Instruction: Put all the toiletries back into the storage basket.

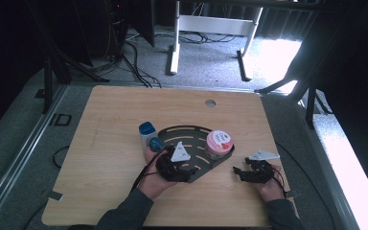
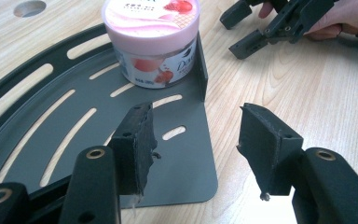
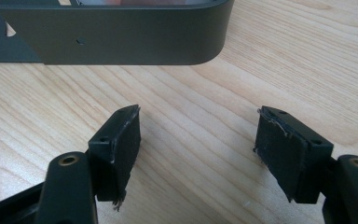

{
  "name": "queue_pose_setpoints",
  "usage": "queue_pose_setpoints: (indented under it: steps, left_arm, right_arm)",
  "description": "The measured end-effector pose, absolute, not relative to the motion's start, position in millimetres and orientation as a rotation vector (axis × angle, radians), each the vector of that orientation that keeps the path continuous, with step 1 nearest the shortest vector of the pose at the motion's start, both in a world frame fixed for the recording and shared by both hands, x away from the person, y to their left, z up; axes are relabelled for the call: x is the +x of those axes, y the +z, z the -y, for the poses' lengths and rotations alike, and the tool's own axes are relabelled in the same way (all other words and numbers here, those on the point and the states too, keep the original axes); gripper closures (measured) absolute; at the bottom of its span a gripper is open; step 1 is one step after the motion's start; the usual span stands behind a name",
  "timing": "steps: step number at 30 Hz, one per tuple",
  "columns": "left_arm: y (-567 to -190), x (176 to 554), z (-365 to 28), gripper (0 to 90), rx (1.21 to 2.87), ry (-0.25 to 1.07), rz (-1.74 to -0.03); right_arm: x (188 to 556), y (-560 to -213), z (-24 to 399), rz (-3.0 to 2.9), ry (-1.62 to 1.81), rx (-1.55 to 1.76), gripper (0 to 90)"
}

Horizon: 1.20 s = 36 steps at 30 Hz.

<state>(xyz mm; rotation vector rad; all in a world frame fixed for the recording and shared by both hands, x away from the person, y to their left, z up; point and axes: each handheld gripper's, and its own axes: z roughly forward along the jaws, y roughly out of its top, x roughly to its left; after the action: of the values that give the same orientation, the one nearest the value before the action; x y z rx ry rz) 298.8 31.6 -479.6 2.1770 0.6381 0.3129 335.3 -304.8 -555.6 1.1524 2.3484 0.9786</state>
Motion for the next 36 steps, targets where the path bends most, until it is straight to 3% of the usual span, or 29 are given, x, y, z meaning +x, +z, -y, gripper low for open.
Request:
queue_pose_setpoints:
  steps: [36]
  left_arm:
    - [-465.7,287.0,-84.1,45.3,2.176,0.334,-0.736]
  right_arm:
    - [333.5,-558.6,307.4,-2.337,1.016,1.125,28.8]
